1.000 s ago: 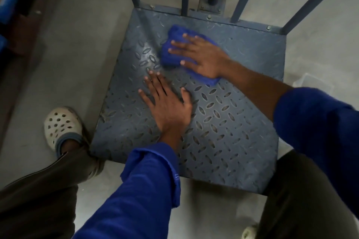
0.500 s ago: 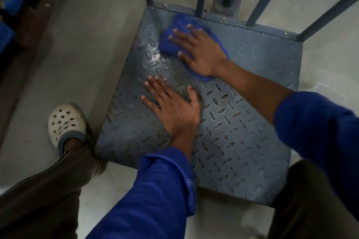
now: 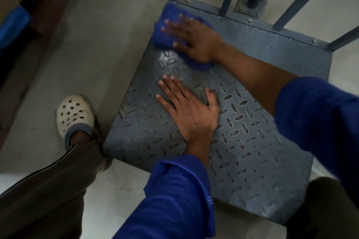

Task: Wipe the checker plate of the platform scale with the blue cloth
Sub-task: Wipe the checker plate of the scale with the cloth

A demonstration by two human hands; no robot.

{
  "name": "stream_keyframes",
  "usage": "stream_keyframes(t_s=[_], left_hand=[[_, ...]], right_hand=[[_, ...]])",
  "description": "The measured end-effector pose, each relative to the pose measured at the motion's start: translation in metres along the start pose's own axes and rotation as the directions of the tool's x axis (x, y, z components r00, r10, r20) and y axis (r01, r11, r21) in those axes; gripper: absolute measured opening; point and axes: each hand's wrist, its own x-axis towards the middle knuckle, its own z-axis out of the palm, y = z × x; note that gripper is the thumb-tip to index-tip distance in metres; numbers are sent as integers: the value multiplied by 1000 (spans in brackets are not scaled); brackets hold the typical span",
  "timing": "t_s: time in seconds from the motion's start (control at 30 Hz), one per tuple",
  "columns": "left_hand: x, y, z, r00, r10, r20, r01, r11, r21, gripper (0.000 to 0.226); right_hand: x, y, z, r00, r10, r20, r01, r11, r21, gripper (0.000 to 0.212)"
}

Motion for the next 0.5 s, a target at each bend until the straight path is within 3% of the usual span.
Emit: stream_keyframes(t_s=[0.07, 0.1, 0.23, 0.33, 0.43, 0.5], left_hand=[[0, -1, 1, 1000, 3, -15, -3, 1000, -5, 102], [0, 0, 1, 1000, 3, -13, -3, 1000, -7, 101], [0, 1, 0, 1000, -2, 11, 2, 1000, -2, 101], [0, 0, 0, 1000, -1, 27, 0, 999, 32, 97], [1, 1, 2, 1000, -21, 5, 21, 1000, 12, 87], [2, 1, 3, 1000, -19, -4, 19, 1000, 9, 86]], right_hand=[[12, 8, -2, 970, 237, -49, -236, 972, 22, 65], [19, 4, 1, 965, 259, -45, -259, 966, 13, 68], [32, -56, 17, 998, 58, 17, -58, 998, -14, 70], [18, -77, 16, 999, 30, 41, -32, 998, 55, 70], [-24, -52, 13, 979, 201, 10, -201, 973, 116, 70], [-78, -34, 11, 920, 386, -64, -373, 915, 156, 65]])
